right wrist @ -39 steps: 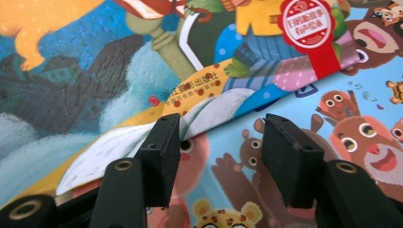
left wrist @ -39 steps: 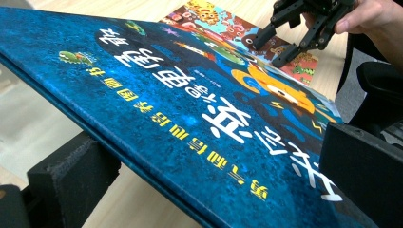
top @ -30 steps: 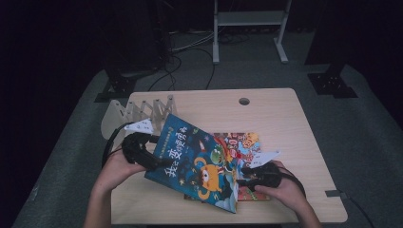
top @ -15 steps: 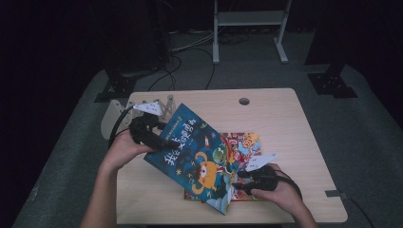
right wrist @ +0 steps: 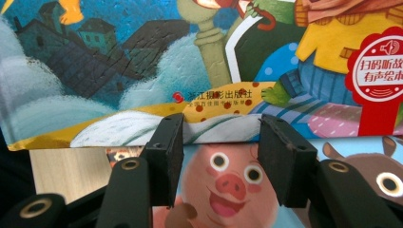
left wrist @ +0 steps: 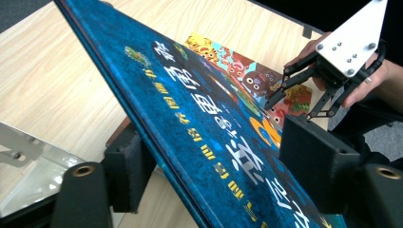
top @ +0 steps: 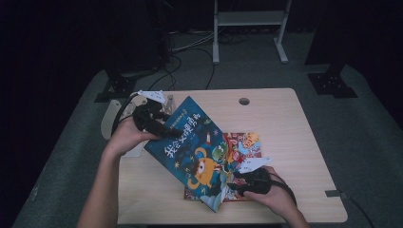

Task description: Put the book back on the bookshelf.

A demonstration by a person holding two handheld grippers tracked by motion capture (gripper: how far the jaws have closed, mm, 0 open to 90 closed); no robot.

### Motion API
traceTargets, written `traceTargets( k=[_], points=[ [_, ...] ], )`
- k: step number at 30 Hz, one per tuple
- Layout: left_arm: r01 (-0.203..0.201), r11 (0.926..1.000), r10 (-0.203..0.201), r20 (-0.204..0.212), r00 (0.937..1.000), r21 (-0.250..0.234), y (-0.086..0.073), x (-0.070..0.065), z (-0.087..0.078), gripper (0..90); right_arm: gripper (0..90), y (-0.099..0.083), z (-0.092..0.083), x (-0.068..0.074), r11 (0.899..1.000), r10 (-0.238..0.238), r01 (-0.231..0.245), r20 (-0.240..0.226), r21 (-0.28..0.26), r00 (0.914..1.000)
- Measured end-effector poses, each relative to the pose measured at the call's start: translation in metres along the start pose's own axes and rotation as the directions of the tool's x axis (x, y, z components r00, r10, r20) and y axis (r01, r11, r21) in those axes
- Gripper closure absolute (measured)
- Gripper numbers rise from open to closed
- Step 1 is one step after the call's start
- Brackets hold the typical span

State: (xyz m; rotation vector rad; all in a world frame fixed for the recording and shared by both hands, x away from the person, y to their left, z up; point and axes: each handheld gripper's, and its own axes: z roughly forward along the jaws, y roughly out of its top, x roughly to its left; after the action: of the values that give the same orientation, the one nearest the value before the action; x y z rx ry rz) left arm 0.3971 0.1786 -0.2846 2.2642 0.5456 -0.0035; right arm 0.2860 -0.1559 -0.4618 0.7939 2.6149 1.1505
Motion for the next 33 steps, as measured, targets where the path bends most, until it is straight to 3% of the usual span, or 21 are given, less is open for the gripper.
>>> traceTargets(
  k=[14,20,24,29,33],
  points=[
    [0.01,0.9984,-0.008,-0.038,0.9992,0.056,0.024,0.005,0.003,45.3,51.6,0.005,0.009,0.009,0.999,0.018,-0.016,0.053,-0.029,0.9984],
    [0.037,0.9948,-0.031,-0.059,0.9977,0.095,0.032,0.007,0.005,54.8,51.8,0.005,0.01,0.01,0.999,0.017,-0.015,0.066,-0.035,0.9977],
    [0.067,0.9932,-0.064,-0.037,0.9973,0.095,0.038,0.009,0.004,60.3,51.6,0.004,0.01,0.01,0.999,0.01,-0.008,0.059,-0.04,0.9982],
    [0.055,0.9942,-0.056,0.01,0.9984,0.093,0.047,0.008,0.002,65.0,46.4,0.003,0.006,0.004,0.998,0.01,-0.007,0.052,-0.064,0.9986],
    [0.045,0.993,-0.046,0.005,0.9989,0.109,0.058,0.005,0.0,66.2,41.9,-0.002,-0.007,-0.013,0.994,0.06,-0.051,0.079,-0.101,0.9951]
  ],
)
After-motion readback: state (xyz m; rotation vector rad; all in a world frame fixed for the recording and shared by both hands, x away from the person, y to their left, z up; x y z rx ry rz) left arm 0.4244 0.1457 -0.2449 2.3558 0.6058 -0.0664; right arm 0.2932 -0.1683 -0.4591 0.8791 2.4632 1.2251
